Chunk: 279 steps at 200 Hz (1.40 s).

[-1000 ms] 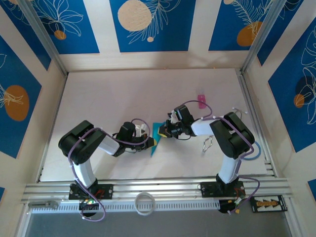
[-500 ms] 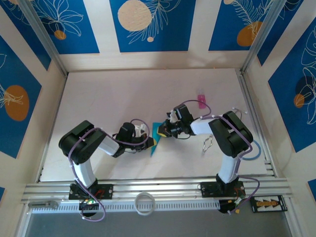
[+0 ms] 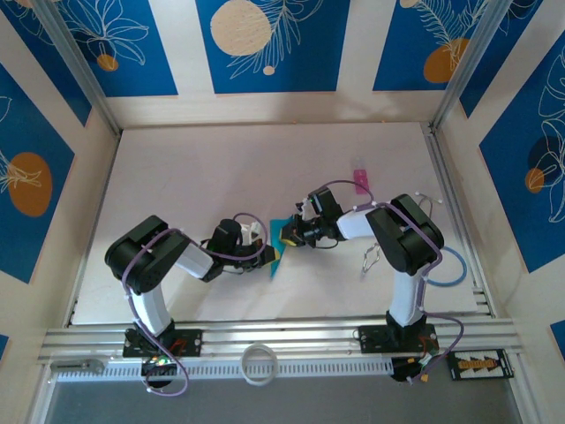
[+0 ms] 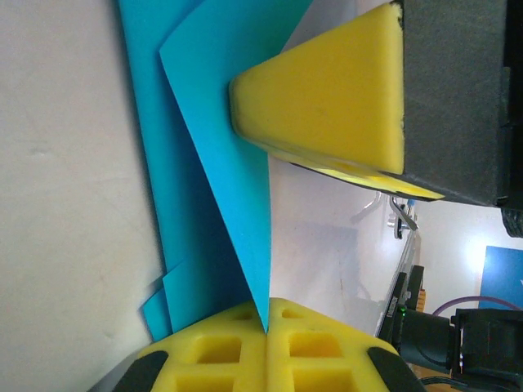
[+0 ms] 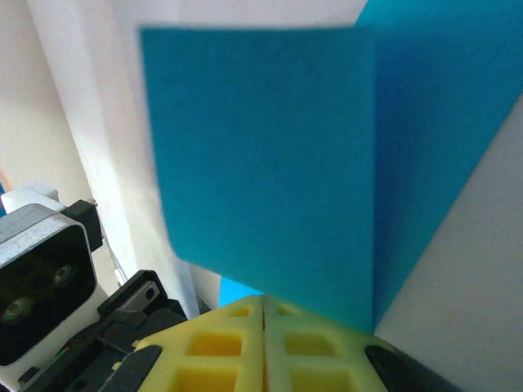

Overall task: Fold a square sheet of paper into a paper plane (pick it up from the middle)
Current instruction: Fold the wing for the fifth time at the center of the table.

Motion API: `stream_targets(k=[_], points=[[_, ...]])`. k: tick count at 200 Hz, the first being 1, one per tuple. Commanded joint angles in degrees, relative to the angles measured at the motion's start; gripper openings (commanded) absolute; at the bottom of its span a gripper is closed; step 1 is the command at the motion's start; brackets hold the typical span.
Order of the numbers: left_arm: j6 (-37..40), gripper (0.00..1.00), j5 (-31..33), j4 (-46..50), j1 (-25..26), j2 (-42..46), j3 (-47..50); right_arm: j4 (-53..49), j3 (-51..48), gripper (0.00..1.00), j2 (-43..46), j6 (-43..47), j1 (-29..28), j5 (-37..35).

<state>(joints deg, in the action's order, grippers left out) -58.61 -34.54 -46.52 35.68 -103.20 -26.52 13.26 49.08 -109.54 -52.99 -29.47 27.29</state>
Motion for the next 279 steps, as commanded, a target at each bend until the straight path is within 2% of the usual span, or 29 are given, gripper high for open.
stream_targets(k=[1,22,33,56,98,126,137,161,189,210,233,259,279], points=[[1.73,0.0,3.38,8.59,-1.13,-1.4,1.59,-2.02,0.41,0.08,-2.01,0.17,0.29,-0.92],[2.39,0.05,3.09,9.61,-1.13,-0.47,1.52,-3.85,0.66,0.08,-2.07,0.3,0.21,-1.77],[3.15,0.11,2.73,10.77,-1.06,0.48,1.24,-4.96,0.93,0.08,-2.07,0.51,0.11,-2.28],[5.94,0.17,0.04,15.33,-0.8,3.03,-0.17,-6.23,1.13,0.08,-1.91,0.61,0.11,-2.84],[9.32,0.19,-4.08,22.25,0.23,5.54,-1.95,-7.18,1.28,0.08,-1.47,0.61,-0.06,-3.47],[11.92,0.18,-4.79,27.11,0.9,6.66,-3.36,-7.43,1.29,0.08,-1.47,0.44,-0.23,-3.87],[13.59,0.11,-4.35,30.01,1.25,7.37,-4.13,-7.63,1.31,0.08,-1.45,0.46,-0.25,-3.98],[15.86,0.02,-4.25,33.93,1.7,8.1,-5.36,-8.01,1.29,0.08,-1.4,0.44,-0.3,-4.17],[16.57,0.05,-4.97,35.27,1.97,8.05,-6.04,-8.51,1.4,0.07,-1.29,0.6,-0.32,-4.61],[16.98,0.12,-5.54,36.43,2.15,8.35,-6.33,-8.91,1.46,0.07,-1.22,0.61,-0.32,-4.88],[18.17,0.13,-5.03,38.8,2.29,9.19,-6.63,-9.23,1.46,0.07,-1.18,0.61,-0.42,-5.29],[19.29,0.0,-5.57,39.96,2.46,9.27,-7.22,-9.38,1.45,0.07,-1.08,0.53,-0.41,-5.33],[20.58,0.0,-5.11,42.12,2.94,9.23,-7.93,-9.89,1.2,0.07,-0.64,0.7,-0.41,-5.82]])
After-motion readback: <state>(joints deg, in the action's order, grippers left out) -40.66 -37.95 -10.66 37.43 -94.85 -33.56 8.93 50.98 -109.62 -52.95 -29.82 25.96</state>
